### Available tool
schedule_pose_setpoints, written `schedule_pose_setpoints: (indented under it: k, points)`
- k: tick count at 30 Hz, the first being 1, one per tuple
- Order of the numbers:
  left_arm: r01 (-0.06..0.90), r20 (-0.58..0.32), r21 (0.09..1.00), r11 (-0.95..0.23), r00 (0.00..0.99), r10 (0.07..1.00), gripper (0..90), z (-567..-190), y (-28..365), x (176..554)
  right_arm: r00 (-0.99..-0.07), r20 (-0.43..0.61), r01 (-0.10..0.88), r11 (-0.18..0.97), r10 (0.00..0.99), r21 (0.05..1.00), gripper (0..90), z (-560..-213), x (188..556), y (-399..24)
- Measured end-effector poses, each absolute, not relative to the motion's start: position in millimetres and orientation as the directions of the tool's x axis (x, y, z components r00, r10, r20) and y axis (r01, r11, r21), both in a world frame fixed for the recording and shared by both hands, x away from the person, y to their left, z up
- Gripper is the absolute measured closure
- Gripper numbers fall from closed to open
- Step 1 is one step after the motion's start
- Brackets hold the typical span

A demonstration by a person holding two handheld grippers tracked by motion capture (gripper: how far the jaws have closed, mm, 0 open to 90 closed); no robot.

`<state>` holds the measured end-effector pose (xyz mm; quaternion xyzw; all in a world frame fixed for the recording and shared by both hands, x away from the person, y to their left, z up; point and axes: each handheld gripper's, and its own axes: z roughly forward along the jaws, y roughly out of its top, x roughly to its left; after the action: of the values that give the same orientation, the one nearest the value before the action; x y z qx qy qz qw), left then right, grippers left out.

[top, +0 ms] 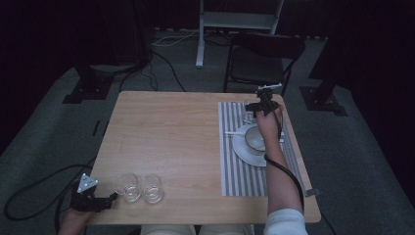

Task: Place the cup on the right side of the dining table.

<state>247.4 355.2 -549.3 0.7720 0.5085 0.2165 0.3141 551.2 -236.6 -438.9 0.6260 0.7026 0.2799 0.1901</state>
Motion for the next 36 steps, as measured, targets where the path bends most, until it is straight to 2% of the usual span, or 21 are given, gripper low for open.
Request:
schedule_pose_setpoints:
  k: [16, 26, 36]
  points:
    - [0.650, 0.014, 0.705, -0.284, 0.387, 0.922, 0.8, -549, 355, 247, -0.292, 0.096, 0.672, 0.133, 0.952, 0.729, 11.7, -429, 485, -233]
    - [0.650, 0.015, 0.705, -0.283, 0.386, 0.922, 0.8, -549, 355, 247, -0.368, 0.079, 0.630, 0.185, 0.927, 0.755, 11.7, -426, 444, -227]
    - [0.650, 0.015, 0.705, -0.284, 0.387, 0.922, 0.8, -549, 355, 247, -0.400, 0.087, 0.595, 0.186, 0.912, 0.781, 11.7, -432, 404, -230]
